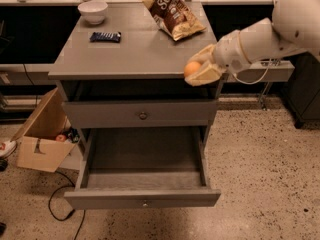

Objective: Pick orange from middle drawer and place on counter

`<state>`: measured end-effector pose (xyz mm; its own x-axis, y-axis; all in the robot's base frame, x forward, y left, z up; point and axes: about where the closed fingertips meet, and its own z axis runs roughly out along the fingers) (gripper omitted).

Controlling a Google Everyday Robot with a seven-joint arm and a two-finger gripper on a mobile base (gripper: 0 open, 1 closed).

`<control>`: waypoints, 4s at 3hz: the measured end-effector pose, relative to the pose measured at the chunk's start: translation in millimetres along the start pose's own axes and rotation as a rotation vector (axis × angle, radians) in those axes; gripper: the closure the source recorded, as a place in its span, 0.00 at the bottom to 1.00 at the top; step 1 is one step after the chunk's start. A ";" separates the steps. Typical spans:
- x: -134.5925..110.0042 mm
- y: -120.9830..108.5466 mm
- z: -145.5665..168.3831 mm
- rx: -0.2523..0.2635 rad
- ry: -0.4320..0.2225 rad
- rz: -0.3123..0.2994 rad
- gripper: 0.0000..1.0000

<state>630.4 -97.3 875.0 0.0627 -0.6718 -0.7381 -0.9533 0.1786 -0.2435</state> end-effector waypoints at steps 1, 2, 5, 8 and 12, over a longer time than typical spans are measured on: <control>-25.4 -51.8 -15.4 0.089 -0.034 0.054 1.00; -25.4 -51.8 -15.4 0.089 -0.034 0.054 1.00; -24.5 -121.1 40.2 0.127 -0.064 0.223 1.00; 8.6 -184.6 92.8 0.224 -0.042 0.488 1.00; 18.8 -195.2 110.2 0.209 -0.075 0.505 0.42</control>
Offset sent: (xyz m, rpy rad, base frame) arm 0.0312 -0.0022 0.0258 0.0348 -0.0111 -0.0664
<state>850.3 -65.5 839.3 -0.3591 -0.4138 -0.8365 -0.7917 0.6097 0.0383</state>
